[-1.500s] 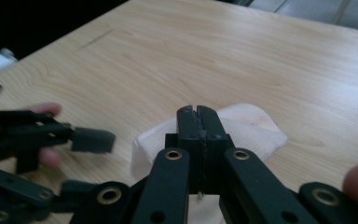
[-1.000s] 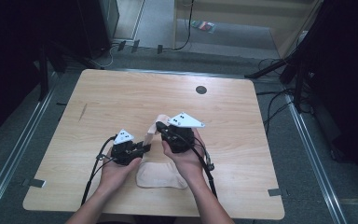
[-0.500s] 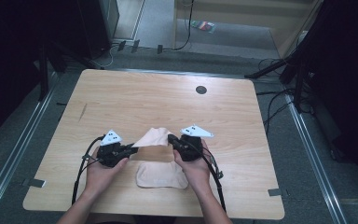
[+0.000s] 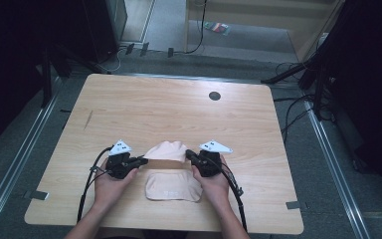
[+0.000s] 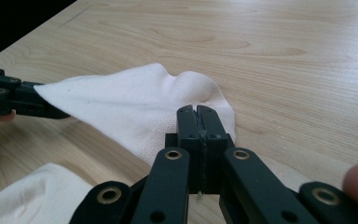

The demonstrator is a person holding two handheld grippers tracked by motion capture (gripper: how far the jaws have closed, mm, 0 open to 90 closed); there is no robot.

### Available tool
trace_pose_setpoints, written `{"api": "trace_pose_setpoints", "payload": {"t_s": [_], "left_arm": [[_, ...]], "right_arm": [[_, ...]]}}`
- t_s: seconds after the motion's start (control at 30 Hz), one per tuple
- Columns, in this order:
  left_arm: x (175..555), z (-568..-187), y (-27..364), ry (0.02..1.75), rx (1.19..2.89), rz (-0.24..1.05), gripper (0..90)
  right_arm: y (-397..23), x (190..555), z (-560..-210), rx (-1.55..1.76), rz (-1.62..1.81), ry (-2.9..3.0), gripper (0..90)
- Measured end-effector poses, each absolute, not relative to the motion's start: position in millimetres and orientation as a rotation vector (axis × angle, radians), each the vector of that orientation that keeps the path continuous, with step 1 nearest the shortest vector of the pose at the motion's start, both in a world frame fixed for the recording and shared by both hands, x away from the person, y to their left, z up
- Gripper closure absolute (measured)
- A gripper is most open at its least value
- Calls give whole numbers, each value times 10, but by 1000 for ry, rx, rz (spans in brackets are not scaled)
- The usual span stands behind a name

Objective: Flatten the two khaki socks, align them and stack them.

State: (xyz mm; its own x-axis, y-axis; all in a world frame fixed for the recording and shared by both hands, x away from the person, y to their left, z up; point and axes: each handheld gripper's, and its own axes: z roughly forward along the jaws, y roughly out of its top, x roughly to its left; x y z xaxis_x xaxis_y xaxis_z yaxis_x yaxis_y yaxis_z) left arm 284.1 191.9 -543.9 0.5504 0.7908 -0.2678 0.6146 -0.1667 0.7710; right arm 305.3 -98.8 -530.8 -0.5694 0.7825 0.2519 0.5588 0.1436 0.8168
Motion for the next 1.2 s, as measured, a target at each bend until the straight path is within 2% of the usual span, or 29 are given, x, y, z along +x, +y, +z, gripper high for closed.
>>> {"api": "trace_pose_setpoints", "payload": {"t_s": [0.17, 0.4, 0.5, 0.73, 0.87, 1.03, 1.2], "left_arm": [[2834, -5377, 1905, 1154, 1863, 206, 894], [2668, -5288, 1891, 1063, 1884, 256, 879], [2617, -5318, 1914, 1053, 1881, 268, 847], [2584, -5287, 1940, 1022, 1858, 126, 895], [2549, -5207, 1972, 996, 1840, 107, 894], [2477, -5224, 1951, 956, 1903, 125, 887], [2559, -5330, 1934, 993, 1888, 39, 890]], "right_arm": [[-1038, 3003, -5308, 1276, 1408, 2189, 900], [-1114, 2859, -5180, 1246, 1442, 2177, 900], [-1142, 2804, -5157, 1233, 1448, 2182, 900], [-1196, 2741, -5161, 1278, 1447, 2188, 900], [-1234, 2638, -5045, 1258, 1481, 2189, 900], [-1273, 2489, -4998, 1245, 1470, 2210, 900], [-1283, 2581, -5080, 1314, 1464, 2213, 900]]}}
